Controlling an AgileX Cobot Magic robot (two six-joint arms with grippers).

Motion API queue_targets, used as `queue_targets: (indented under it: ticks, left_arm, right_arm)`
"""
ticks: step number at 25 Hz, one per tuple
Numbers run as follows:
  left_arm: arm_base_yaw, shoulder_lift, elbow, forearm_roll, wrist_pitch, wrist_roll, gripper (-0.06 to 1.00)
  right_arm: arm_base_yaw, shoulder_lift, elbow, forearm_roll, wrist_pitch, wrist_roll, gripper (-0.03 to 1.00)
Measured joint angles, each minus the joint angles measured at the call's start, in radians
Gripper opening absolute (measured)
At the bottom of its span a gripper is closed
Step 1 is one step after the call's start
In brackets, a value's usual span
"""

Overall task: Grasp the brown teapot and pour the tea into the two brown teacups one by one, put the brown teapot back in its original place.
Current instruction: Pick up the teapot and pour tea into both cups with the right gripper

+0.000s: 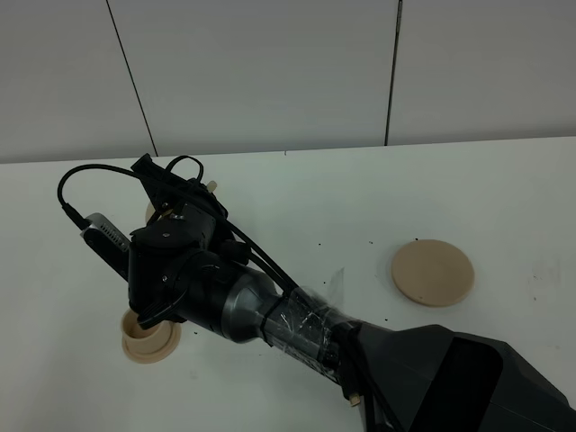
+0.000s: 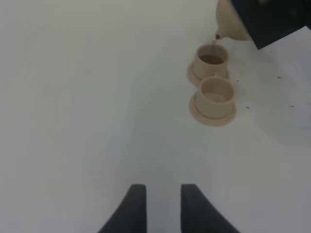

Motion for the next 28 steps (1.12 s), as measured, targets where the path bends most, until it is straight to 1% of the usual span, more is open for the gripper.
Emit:
queue_targets:
  ticks: [11, 18, 28]
  left_arm:
    - [0.0, 0.0, 0.0, 0.0, 0.0, 0.0, 0.24]
    - [0.0, 0.0, 0.0, 0.0, 0.0, 0.0, 0.24]
    - [0.0, 0.0, 0.0, 0.0, 0.0, 0.0, 0.24]
  right_arm:
    - [-0.002, 0.0, 0.0, 0.002, -0.003, 0.018, 0.09]
    - [-0.011, 0.0, 0.0, 0.033, 0.0, 0.032, 0.09]
    - [-0.01, 0.0, 0.0, 0.052, 0.0, 0.052, 0.09]
